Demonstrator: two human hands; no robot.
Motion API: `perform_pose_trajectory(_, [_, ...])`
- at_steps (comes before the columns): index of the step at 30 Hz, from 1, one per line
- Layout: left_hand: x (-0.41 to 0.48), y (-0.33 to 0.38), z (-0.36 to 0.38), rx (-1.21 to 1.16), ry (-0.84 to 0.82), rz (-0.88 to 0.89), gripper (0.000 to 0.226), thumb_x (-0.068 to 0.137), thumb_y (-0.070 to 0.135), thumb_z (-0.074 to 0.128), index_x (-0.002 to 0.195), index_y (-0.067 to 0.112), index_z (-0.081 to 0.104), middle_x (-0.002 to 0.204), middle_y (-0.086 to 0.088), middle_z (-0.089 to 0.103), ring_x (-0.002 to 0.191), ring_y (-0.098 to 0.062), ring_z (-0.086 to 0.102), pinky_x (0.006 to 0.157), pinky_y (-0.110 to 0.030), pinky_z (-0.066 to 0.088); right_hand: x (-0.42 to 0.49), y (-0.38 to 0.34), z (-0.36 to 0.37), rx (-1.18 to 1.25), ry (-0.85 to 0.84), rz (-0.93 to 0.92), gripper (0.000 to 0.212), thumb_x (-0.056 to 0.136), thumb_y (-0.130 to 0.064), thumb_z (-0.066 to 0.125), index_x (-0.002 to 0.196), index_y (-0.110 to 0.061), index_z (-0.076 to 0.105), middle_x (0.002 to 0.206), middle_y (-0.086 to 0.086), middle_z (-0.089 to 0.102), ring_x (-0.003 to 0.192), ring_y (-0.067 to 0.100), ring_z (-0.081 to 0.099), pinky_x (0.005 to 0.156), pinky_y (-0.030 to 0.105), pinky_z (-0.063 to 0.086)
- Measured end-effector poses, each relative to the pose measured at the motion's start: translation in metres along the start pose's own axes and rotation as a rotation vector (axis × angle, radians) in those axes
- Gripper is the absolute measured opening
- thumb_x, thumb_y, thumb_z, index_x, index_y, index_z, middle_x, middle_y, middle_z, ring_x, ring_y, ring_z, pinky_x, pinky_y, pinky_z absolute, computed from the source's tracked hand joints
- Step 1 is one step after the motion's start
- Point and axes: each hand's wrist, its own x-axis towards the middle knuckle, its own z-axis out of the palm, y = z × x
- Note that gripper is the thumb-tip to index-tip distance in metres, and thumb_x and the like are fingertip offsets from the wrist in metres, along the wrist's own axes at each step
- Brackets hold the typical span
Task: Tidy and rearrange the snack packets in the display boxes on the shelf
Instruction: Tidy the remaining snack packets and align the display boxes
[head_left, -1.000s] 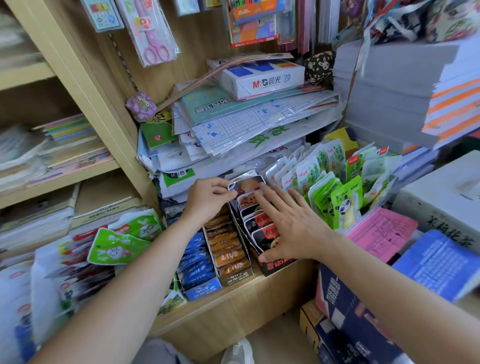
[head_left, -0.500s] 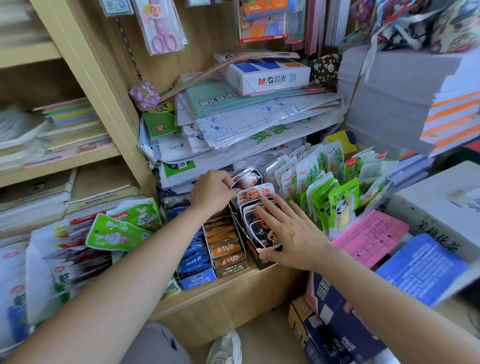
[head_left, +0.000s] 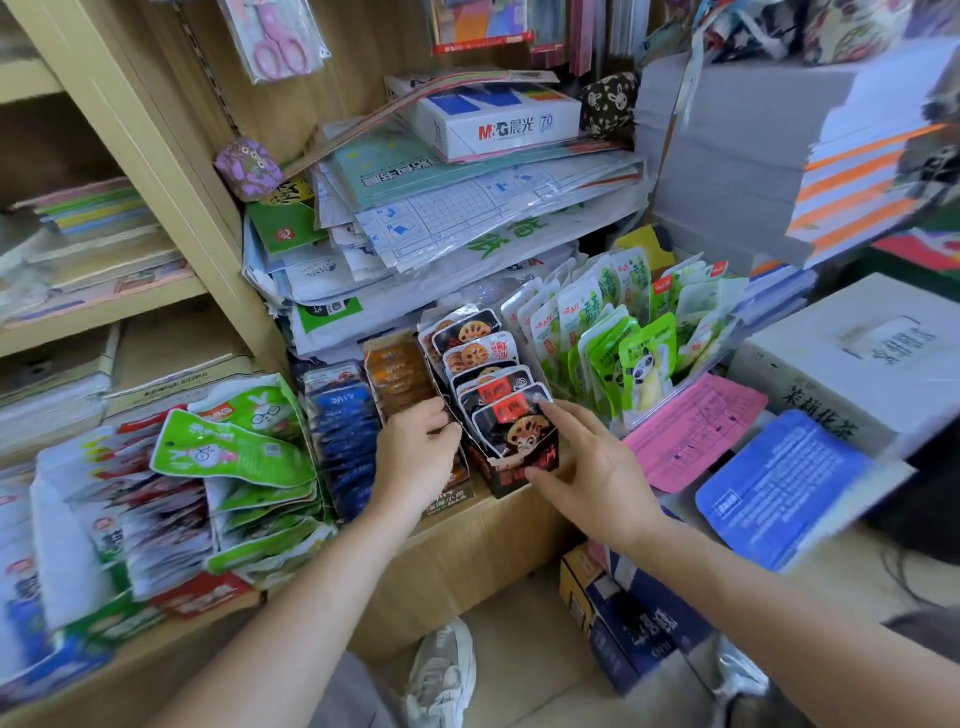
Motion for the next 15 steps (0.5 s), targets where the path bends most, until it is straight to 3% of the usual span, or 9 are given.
perform_pose_trajectory(2, [-0.008,-0.001,0.010,-0.038,-0.071,0.015,0.043,0.094,0.012,0.060,0.133,0.029,0.064,0.129,0.006,0.068,0.121,-0.012,0.062,0.102,-0.043,0.053,-0.003,-0.002,0.006,0.067,-0.061,0.011,0.086,0.085,-0.031,0.076,0.156,-0.026,0.028,0.160,-0.005,0.030,0.143,0.009,0.036,0.112,0.024,0.036])
perform_pose_trajectory(4, [-0.008,0.001,0.015,-0.061,-0.080,0.042,0.040,0.096,0.013,0.061,0.132,0.031,0.066,0.128,0.010,0.069,0.122,-0.009,0.062,0.101,-0.041,0.054,0.001,0.000,0.010,0.112,-0.090,0.019,0.088,0.084,-0.028,0.077,0.156,-0.024,0.026,0.162,-0.007,0.026,0.142,0.010,0.038,0.114,0.029,0.039])
perform_pose_trajectory(6, [-0.006,0.003,0.017,-0.134,-0.070,0.013,0.042,0.096,0.009,0.060,0.135,0.025,0.063,0.131,0.006,0.067,0.123,-0.010,0.061,0.102,-0.040,0.053,0.007,0.006,0.010,0.111,-0.092,0.035,0.087,0.085,-0.026,0.076,0.156,-0.023,0.026,0.162,-0.008,0.025,0.135,0.015,0.048,0.110,0.031,0.044])
perform_pose_trajectory(11, [-0.007,0.012,0.012,-0.153,-0.115,-0.015,0.051,0.097,-0.001,0.054,0.146,0.015,0.051,0.142,-0.004,0.058,0.131,-0.016,0.055,0.101,-0.030,0.052,0.023,0.011,0.008,0.028,-0.104,0.004,0.083,0.088,-0.026,0.073,0.156,-0.020,0.027,0.160,-0.004,0.030,0.144,0.014,0.034,0.116,0.028,0.033])
perform_pose_trajectory(13, [-0.011,0.013,0.006,-0.128,-0.139,-0.003,0.052,0.098,-0.001,0.056,0.146,0.017,0.050,0.142,-0.003,0.057,0.132,-0.015,0.054,0.098,-0.028,0.054,0.023,0.010,0.009,-0.063,-0.086,-0.001,0.082,0.088,-0.029,0.072,0.156,-0.019,0.027,0.160,0.001,0.031,0.143,0.021,0.037,0.115,0.038,0.038])
perform_pose_trajectory(15, [-0.015,0.008,-0.004,-0.074,-0.130,-0.002,0.051,0.097,0.001,0.059,0.144,0.017,0.052,0.142,-0.003,0.058,0.128,-0.017,0.057,0.103,-0.038,0.053,0.019,0.007,0.009,-0.235,0.005,-0.046,0.080,0.086,-0.031,0.071,0.154,-0.019,0.030,0.157,0.005,0.034,0.138,0.029,0.038,0.108,0.048,0.043])
